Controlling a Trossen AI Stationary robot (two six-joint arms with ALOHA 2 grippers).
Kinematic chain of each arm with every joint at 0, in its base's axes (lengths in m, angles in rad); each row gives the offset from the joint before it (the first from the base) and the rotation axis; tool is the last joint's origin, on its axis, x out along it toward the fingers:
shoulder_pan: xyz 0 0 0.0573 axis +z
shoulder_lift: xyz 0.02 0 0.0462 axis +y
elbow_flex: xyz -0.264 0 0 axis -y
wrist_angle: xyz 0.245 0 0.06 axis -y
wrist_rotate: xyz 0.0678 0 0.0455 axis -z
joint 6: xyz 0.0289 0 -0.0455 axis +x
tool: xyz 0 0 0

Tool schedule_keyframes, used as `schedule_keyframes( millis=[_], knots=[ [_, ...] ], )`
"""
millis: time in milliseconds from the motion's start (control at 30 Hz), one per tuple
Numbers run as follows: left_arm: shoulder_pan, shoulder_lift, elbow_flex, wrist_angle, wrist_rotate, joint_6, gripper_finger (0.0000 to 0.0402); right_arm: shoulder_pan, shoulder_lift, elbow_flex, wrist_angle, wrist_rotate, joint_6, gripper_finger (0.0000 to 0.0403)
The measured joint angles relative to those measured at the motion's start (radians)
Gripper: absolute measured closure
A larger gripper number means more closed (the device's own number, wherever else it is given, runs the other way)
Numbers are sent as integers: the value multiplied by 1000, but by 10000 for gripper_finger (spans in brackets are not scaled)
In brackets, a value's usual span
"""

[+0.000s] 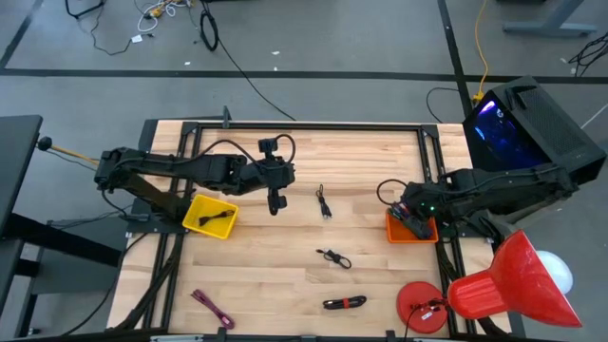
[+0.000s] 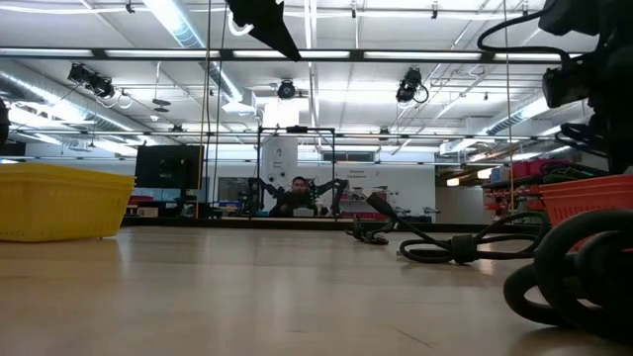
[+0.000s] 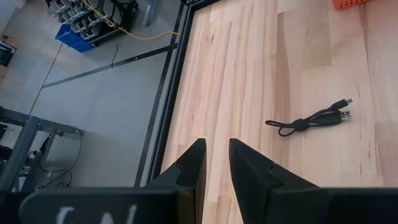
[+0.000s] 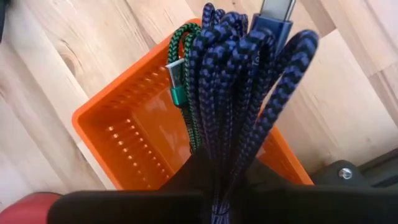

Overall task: Pick & Place USB Port
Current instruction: Put the black charger cable into the orange basket

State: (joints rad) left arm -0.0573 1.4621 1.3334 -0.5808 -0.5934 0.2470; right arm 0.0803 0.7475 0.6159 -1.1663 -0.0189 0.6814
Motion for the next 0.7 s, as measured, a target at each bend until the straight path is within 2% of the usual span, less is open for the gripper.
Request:
schedule_keyframes(
  millis=[100, 267, 367, 500, 700],
  knots=[
    [0, 0, 0, 0, 0, 0, 326, 0, 0, 0, 17, 0, 0, 373],
    [0, 0, 0, 0, 0, 0, 326, 0, 0, 0, 44, 2, -8, 300],
    [0, 0, 0, 0, 0, 1, 326, 0, 0, 0, 50, 2, -8, 271],
    [0, 0, 0, 0, 0, 1, 326, 0, 0, 6, 44, 2, -10, 257],
    [0, 0, 0, 0, 0, 1, 326, 0, -9, 60, -18, 29, -13, 262]
  ],
)
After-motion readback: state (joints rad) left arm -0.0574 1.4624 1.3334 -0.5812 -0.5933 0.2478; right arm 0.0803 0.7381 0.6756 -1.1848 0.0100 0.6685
